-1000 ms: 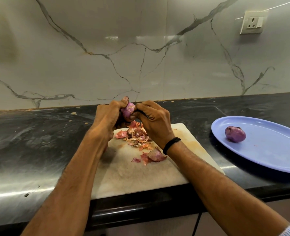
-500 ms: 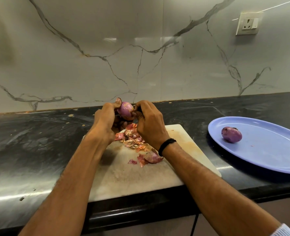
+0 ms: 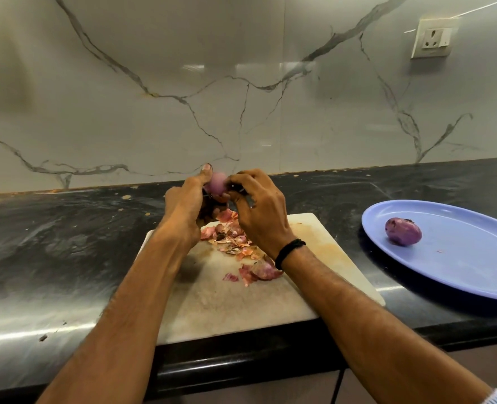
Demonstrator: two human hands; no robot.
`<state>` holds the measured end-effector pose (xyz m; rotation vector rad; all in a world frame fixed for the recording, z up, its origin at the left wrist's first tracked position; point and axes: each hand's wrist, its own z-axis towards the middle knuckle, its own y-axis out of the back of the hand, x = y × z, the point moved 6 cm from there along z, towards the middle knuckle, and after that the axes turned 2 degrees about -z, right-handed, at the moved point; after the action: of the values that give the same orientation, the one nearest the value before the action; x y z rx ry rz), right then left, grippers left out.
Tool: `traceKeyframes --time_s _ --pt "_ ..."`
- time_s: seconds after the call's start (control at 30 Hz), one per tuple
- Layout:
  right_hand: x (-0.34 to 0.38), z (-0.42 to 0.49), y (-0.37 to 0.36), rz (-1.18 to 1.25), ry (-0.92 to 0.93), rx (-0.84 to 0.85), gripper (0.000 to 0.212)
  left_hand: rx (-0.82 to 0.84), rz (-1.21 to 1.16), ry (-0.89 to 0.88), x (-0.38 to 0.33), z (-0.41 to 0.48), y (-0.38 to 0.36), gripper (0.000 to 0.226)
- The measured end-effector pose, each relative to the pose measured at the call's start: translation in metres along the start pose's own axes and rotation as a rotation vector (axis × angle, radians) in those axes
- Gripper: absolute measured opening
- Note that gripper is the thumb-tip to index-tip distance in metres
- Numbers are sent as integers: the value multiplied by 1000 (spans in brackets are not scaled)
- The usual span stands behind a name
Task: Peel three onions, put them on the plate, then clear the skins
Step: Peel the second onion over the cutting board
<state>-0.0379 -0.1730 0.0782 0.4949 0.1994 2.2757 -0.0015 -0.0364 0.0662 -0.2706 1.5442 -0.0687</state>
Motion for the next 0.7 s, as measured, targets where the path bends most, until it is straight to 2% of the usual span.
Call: traceKeyframes --time_s 0.17,0.33,0.47,0.7 --pt "-1 2 3 3 0 -46 12 -29 19 -34 -1 -1 -1 35" --pt "-5 1 3 35 -30 -34 13 -14 84 -64 -4 -1 1 34" --pt "-5 0 -3 27 -32 39 14 4 123 -75 -5 -2 2 30" --pt "0 -3 -9 -3 -3 143 17 11 125 8 1 0 3 31"
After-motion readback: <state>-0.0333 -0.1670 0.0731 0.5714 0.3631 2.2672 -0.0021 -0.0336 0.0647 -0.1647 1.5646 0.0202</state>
